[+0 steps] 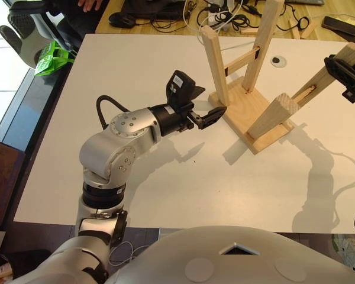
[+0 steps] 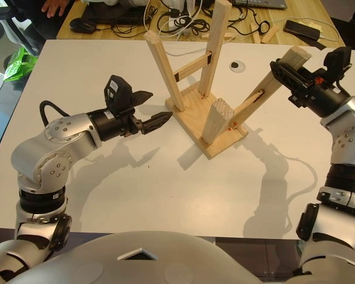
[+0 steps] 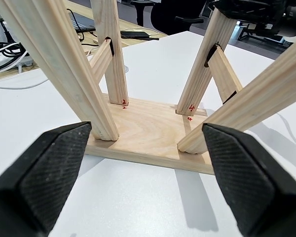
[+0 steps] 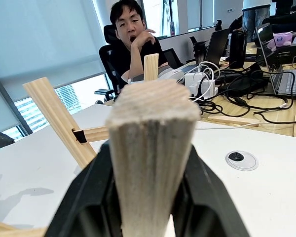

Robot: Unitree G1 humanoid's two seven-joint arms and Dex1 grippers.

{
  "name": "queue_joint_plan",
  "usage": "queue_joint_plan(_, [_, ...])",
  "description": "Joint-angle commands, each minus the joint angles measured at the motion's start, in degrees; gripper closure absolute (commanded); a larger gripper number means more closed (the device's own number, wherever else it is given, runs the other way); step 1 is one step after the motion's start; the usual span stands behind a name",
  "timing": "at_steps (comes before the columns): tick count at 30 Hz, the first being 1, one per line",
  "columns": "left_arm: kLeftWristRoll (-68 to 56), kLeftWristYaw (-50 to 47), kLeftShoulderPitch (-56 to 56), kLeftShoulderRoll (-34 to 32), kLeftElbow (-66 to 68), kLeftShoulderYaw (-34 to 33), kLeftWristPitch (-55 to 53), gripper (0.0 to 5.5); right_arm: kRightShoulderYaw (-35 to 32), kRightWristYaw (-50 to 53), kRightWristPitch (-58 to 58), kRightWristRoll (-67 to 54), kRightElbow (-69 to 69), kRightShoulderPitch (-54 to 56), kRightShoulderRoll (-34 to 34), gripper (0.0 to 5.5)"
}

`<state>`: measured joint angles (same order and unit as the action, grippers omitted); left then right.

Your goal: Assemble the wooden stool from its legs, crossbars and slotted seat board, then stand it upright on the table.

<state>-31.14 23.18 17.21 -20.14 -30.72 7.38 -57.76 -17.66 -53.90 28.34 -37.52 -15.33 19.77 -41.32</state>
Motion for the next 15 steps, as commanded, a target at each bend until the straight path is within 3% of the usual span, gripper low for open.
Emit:
queue_joint_plan(1, [-0.10, -0.05, 1.45, 0.18, 0.46, 0.04, -0.19, 1.34, 1.42, 3.04, 1.28, 2.81, 3.44, -4.66, 0.92, 4.50])
queue_joint_plan(8, [0.30, -0.59, 1.41, 0.83, 0.67, 0.01, 0.27, 1.34, 4.81, 5.35, -4.42, 8.52, 5.17, -8.33, -0.69, 4.45])
queue_joint_plan(11, [0.45, -0.67, 1.53, 0.72, 0.84, -0.19, 0.41, 1.34, 9.40, 3.39, -5.62, 12.45, 4.71, -10.31, -3.63, 3.58])
queue_joint_plan(15, [0.60, -0.93, 1.80, 1.07, 1.24, 0.06, 0.64, 1.34, 12.45, 0.63, -5.04, 15.24, 4.45, -12.03, -6.28, 3.10])
